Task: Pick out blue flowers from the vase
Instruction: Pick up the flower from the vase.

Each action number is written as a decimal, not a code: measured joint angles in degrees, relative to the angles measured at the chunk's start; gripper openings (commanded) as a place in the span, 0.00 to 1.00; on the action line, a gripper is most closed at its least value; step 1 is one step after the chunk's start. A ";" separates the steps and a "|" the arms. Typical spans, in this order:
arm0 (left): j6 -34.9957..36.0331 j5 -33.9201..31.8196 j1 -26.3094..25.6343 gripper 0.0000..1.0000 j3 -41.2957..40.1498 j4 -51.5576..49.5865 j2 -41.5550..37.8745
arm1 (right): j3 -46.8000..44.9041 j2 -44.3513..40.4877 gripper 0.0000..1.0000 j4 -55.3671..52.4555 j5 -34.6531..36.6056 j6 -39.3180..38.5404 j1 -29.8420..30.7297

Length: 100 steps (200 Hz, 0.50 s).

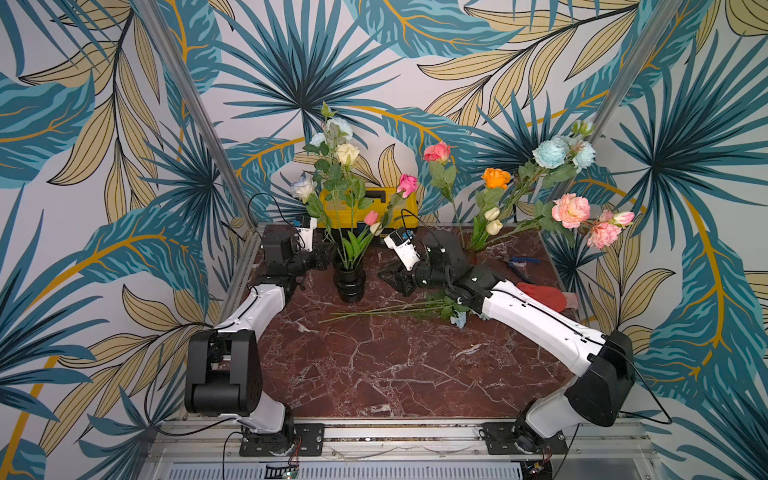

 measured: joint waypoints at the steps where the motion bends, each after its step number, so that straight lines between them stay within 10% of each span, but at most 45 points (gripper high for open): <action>1: 0.00 0.00 0.00 0.26 0.00 0.02 0.00 | -0.02 0.00 0.34 0.00 0.02 0.00 0.00; 100: 0.44 0.70 -0.55 0.22 1.57 0.02 4.37 | -0.94 -0.52 0.34 2.12 0.50 0.17 0.00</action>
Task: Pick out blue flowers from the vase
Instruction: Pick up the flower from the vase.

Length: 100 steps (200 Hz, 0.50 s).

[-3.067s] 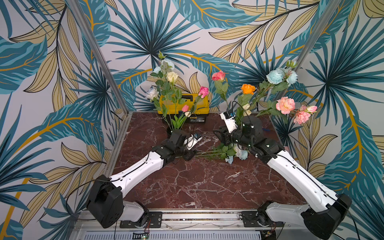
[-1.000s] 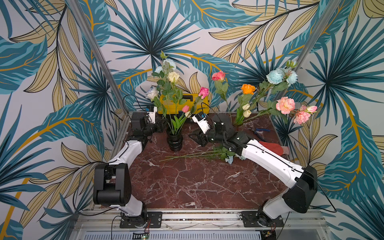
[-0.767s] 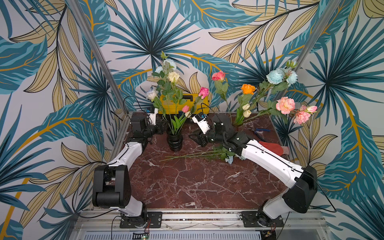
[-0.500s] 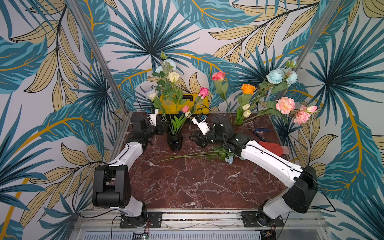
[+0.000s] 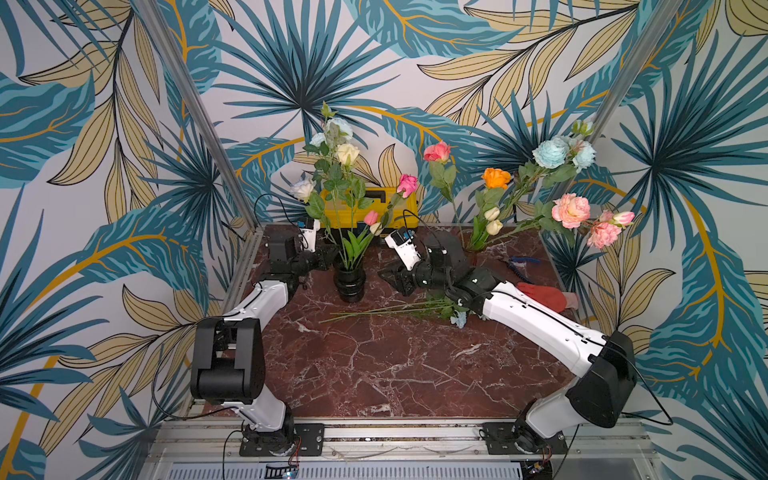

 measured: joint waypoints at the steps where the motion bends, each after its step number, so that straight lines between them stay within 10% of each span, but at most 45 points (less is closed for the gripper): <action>1: -0.02 0.00 0.00 0.22 0.00 0.00 0.00 | 0.00 0.00 0.34 0.00 0.00 0.00 0.00; 100: 0.42 0.07 -1.11 0.08 1.95 0.07 0.76 | 0.00 -0.04 0.34 0.44 0.15 0.02 0.00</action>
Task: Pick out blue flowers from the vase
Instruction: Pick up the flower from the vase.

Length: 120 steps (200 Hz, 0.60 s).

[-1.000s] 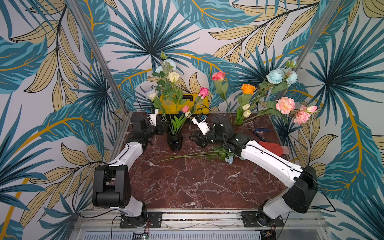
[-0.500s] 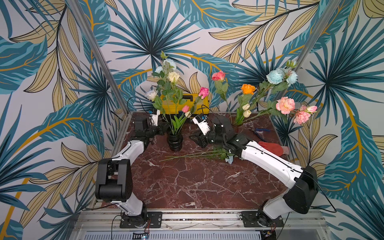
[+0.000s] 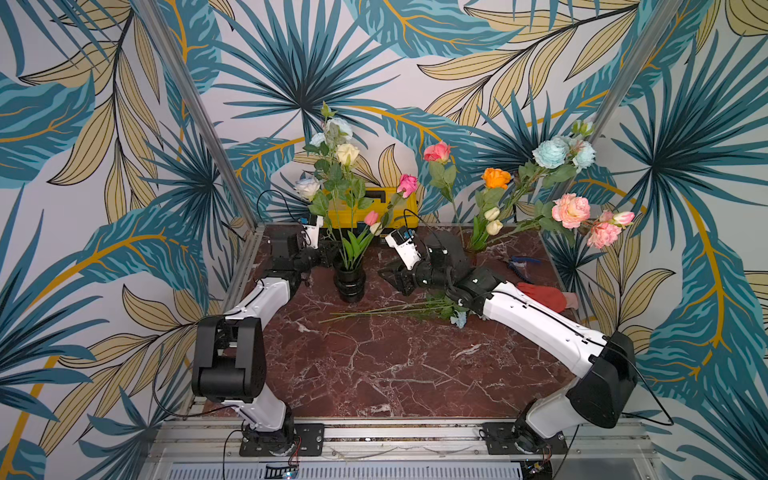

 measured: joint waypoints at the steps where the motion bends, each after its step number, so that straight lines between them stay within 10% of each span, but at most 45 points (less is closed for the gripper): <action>1: -0.02 -0.02 0.00 0.08 0.00 0.00 0.00 | 0.00 0.00 0.34 0.02 0.00 0.00 0.00; 120: 0.00 -0.92 -1.14 0.00 -0.07 -0.28 -2.51 | -0.42 -0.57 0.34 -0.07 0.68 -0.07 0.00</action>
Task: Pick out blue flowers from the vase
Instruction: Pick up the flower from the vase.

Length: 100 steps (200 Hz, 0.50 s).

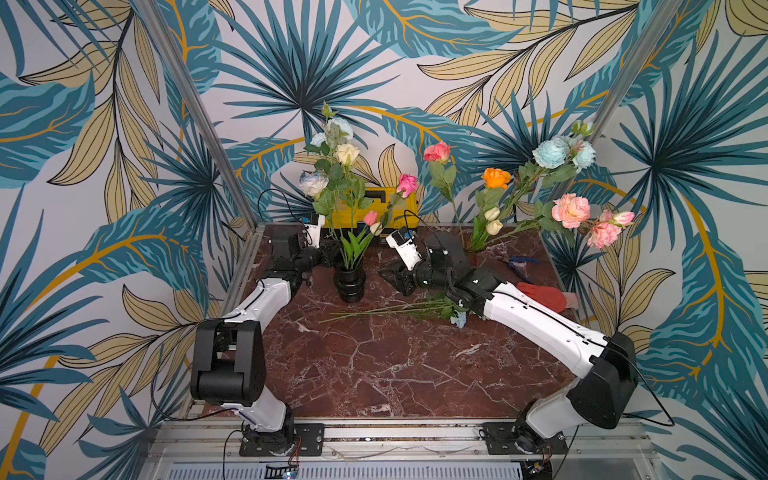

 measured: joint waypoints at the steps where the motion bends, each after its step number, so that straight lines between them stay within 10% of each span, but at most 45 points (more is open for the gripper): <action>1: 0.00 -0.02 -0.04 0.00 0.00 0.00 -0.17 | 0.00 -0.04 0.34 0.02 0.00 0.00 0.00; 100: 0.92 -3.69 -1.18 0.00 -1.27 0.13 -14.71 | 0.55 -1.70 0.34 -3.37 1.14 -1.53 0.00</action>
